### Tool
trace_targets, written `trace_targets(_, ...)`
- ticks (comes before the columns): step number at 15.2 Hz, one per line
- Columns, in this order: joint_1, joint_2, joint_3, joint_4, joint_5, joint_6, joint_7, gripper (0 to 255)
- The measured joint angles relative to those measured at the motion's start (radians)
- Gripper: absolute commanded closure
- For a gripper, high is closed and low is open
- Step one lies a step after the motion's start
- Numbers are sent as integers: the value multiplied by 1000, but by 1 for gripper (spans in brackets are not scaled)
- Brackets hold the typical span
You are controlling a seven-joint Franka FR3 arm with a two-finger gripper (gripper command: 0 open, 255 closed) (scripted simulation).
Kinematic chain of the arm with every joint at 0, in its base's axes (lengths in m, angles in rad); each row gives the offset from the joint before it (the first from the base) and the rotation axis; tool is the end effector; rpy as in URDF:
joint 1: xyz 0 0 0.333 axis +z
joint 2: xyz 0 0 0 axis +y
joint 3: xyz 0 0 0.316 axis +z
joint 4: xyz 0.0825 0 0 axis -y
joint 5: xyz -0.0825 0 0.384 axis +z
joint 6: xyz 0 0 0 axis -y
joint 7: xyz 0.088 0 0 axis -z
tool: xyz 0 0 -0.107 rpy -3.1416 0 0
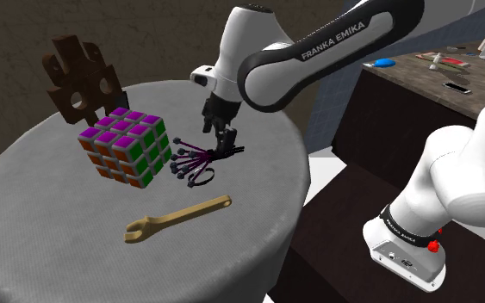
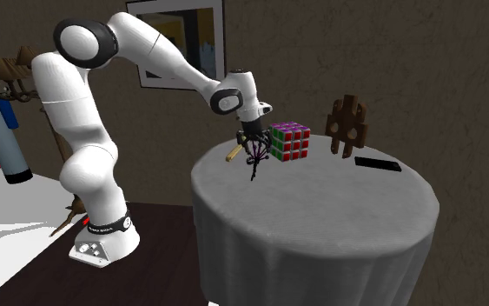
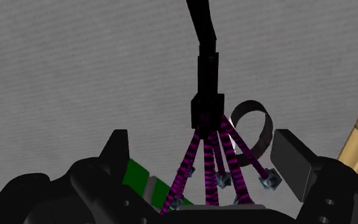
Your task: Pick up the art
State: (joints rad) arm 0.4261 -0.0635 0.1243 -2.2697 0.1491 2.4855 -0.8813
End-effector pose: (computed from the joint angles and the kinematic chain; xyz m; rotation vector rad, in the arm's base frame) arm 0.4556 0.2794 0.4132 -2.4086 -1.8831 -0.4482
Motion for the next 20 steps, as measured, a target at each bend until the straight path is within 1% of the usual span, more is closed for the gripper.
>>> trace_targets(3,11,25,10,-14,4,48,-24,0)
trace_targets(8,14,63,13,-39,8,112,-33,0)
trace_targets(9,15,66,13,-41,8,117,-33,255)
trace_targets(20,15,65,13,-41,8,118,-33,255)
